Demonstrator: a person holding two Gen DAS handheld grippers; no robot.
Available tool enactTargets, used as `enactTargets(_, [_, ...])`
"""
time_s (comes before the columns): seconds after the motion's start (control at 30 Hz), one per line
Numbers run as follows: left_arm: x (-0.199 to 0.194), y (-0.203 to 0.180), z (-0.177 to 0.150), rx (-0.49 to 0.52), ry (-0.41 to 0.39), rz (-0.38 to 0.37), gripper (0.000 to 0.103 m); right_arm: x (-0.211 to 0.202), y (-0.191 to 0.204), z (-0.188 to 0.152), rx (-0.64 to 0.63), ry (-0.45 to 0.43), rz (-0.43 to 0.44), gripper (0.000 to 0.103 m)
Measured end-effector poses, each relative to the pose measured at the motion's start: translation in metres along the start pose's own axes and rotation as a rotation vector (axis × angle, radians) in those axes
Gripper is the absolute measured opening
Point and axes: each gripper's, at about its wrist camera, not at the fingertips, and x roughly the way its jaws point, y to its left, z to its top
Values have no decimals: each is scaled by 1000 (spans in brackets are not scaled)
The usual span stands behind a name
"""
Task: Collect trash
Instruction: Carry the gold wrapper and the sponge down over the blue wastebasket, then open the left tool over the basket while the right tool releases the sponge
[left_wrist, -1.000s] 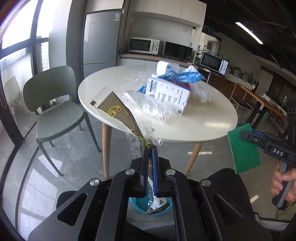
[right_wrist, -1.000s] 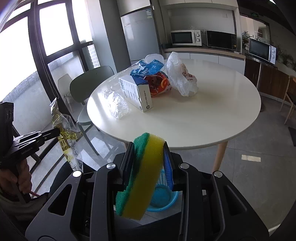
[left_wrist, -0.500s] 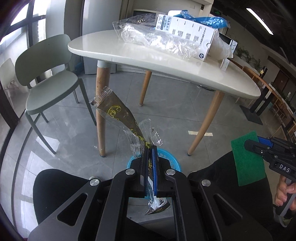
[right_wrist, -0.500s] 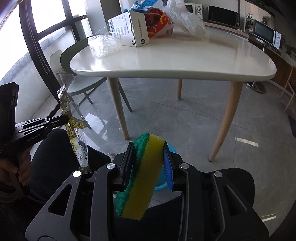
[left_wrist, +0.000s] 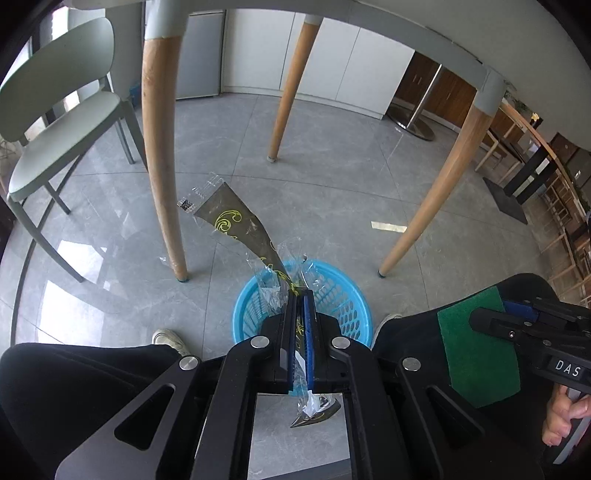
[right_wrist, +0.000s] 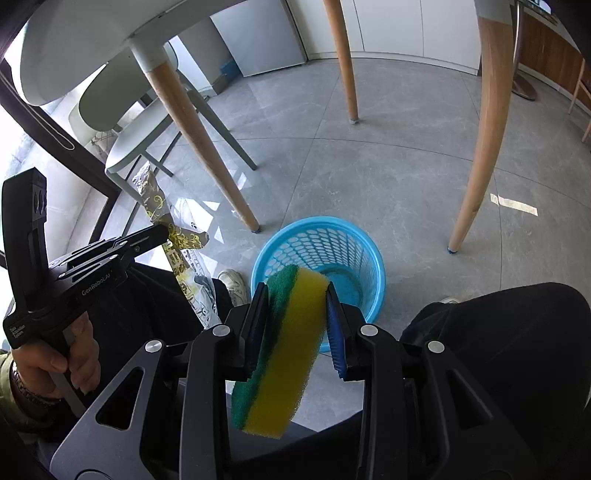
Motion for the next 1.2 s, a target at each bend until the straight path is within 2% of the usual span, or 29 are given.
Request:
enactTargets(0.23, [56, 2, 7, 3, 134, -5, 3, 64, -18, 14, 102, 104, -19, 29])
enactTargets(0.43, [90, -1, 7, 44, 208, 10, 3, 114, -32, 26, 138, 175, -39, 29])
enactTargets(0.67, [136, 3, 6, 73, 298, 10, 3, 157, -53, 30, 189, 233, -48, 31])
enactTargets(0.83, [170, 10, 3, 65, 393, 28, 4, 187, -62, 31, 196, 274, -71, 31])
enactTargets(1.03, [186, 6, 5, 84, 416, 16, 4, 204, -73, 32, 214, 308, -71, 33])
enactTargets(1.07, [186, 7, 5, 82, 413, 11, 6, 206, -75, 32, 225, 313, -62, 34])
enactTargets(1.13, [185, 9, 8, 62, 401, -13, 16, 206, -79, 31, 239, 313, -64, 47])
enactTargets(1.17, [184, 9, 9, 55, 394, -19, 28, 206, -79, 31, 239, 312, -68, 49])
enactTargets(1.2, [181, 10, 11, 55, 381, -13, 31, 208, -79, 31, 239, 316, -67, 51])
